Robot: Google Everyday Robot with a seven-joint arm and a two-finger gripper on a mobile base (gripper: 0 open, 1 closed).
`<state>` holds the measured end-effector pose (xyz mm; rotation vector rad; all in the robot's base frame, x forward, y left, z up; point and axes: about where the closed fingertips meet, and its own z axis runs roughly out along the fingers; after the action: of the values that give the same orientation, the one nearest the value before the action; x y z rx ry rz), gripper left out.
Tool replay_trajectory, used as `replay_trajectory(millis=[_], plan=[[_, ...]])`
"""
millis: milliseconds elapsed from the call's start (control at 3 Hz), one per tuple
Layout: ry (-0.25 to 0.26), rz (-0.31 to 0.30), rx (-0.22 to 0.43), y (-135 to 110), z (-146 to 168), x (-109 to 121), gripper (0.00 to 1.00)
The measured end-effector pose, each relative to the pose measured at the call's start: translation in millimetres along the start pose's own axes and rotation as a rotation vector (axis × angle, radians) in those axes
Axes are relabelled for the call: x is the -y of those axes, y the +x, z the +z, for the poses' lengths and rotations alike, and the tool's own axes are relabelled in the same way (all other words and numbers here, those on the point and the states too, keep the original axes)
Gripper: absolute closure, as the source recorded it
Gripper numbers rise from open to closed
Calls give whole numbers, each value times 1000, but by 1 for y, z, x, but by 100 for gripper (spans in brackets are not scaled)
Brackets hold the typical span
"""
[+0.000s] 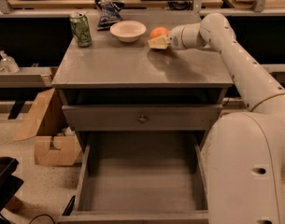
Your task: Place orange into middle drawer
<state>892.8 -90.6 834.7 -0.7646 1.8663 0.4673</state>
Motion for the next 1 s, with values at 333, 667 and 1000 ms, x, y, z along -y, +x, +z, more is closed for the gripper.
replay_trajectory(millis=[333, 667, 1000], plan=[[-5, 1, -2, 1, 3, -2, 98], [-20, -30, -27, -6, 6, -7, 100], [-47, -130, -61, -35, -17, -21, 100]])
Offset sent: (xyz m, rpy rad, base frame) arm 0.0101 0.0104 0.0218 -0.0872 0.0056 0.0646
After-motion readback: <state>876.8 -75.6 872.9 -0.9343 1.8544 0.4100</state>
